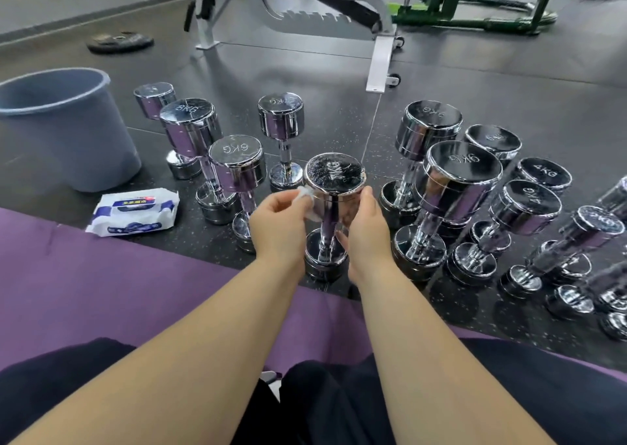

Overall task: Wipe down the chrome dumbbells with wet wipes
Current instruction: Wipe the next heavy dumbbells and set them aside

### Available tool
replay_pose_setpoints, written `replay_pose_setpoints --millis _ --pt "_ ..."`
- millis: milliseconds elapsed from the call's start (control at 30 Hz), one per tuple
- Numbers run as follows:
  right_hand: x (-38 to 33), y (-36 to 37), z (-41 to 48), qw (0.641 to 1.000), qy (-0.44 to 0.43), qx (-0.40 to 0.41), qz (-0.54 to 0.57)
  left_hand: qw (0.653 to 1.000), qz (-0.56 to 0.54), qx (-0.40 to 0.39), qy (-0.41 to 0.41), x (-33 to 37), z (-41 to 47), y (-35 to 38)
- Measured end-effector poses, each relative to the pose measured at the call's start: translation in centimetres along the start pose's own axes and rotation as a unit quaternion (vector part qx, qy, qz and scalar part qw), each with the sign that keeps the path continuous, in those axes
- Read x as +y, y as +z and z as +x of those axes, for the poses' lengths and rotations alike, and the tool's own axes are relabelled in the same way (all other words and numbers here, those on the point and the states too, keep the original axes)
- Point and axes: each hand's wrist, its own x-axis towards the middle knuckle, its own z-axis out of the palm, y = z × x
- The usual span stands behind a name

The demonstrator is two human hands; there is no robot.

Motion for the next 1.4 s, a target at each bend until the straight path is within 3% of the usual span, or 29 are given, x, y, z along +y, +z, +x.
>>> replay_pose_setpoints --millis 167,267,433,533,700,800,933,1133,1400 --pt "0.2 0.2 0.0 0.999 -0.002 0.033 0.042 0.999 0.020 -0.030 0.001 -0.5 -0.9 -0.1" --pt "0.1 -0.3 0.2 0.994 0.046 0.032 0.098 0.994 0.053 -0.084 0.046 0.4 -2.0 0.7" --pt "-1.4 -0.7 -1.8 0.971 0.169 -0.059 0.161 0.994 0.082 -0.059 0.030 -0.4 -2.1 1.0" --pt "-1.9 -0.7 -2.4 0.968 0.157 -0.066 0.183 0.992 0.102 -0.052 0.052 -0.3 -2.0 0.5" --pt "-2.7 -1.0 -2.3 0.970 0.065 0.042 0.232 0.987 0.063 -0.130 0.074 0.8 -2.5 0.9" --pt "-2.4 -0.5 -2.5 0.983 0.022 0.050 0.175 0.991 0.078 -0.092 0.064 0.0 -2.1 1.1" --pt "-0.8 0.7 -2.7 0.992 0.055 0.038 0.111 0.994 0.111 0.007 0.020 -1.3 -1.4 0.3" --pt "-1.3 1.4 -2.8 0.992 -0.038 0.049 0.108 0.997 0.031 -0.005 0.072 0.6 -0.8 1.0" --pt "-0.2 1.0 -2.8 0.988 0.001 0.112 0.109 0.996 0.074 -0.042 -0.002 -1.6 -0.9 0.3"
